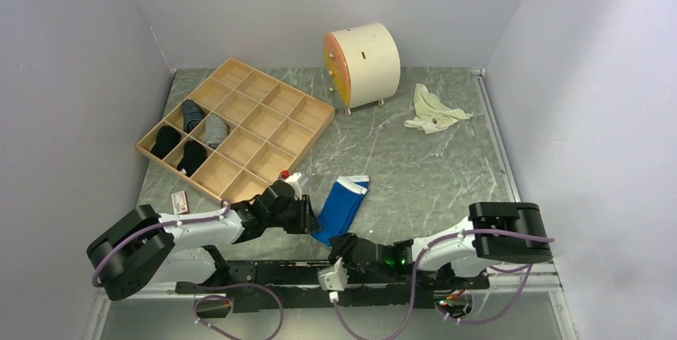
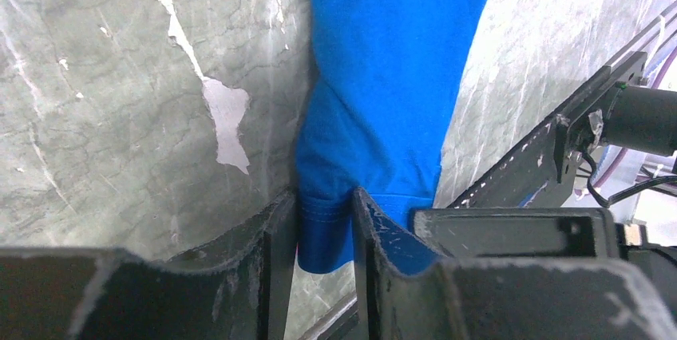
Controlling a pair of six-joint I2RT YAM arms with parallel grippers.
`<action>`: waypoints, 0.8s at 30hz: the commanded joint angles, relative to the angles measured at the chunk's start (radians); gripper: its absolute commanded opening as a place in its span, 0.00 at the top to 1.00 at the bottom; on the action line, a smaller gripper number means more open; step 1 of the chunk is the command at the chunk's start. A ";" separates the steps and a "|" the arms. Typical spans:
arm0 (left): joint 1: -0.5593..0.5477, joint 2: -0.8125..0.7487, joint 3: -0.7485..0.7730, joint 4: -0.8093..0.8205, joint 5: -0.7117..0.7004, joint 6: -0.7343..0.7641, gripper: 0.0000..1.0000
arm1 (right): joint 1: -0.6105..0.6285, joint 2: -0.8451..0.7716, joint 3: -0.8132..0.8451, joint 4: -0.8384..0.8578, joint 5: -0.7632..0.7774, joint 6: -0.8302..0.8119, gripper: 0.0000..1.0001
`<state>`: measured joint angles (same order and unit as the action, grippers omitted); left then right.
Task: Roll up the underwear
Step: Roll the underwear to the center of the board.
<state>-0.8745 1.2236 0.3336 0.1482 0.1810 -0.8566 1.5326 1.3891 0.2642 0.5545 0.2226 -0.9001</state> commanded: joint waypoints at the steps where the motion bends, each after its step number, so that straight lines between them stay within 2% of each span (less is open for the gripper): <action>1: 0.004 0.003 0.002 -0.068 -0.029 0.023 0.65 | 0.004 0.051 0.017 -0.041 -0.011 0.031 0.67; 4: 0.005 -0.012 -0.001 -0.076 -0.038 0.022 0.65 | 0.005 0.067 0.036 -0.047 0.013 0.056 0.80; 8: 0.008 -0.048 0.003 -0.102 -0.068 0.015 0.57 | -0.003 0.056 0.036 0.000 0.010 0.094 1.00; 13: 0.023 -0.106 0.014 -0.129 -0.081 0.015 0.47 | -0.077 -0.011 0.018 0.060 -0.144 0.249 1.00; 17: 0.039 -0.134 0.030 -0.145 -0.085 0.028 0.40 | -0.141 -0.060 -0.047 0.222 -0.251 0.413 1.00; 24: 0.050 -0.129 0.037 -0.097 -0.047 0.021 0.29 | -0.219 -0.067 -0.144 0.449 -0.294 0.699 1.00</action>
<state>-0.8318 1.1038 0.3447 0.0170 0.1158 -0.8494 1.3491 1.3312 0.1623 0.7959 0.0006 -0.4335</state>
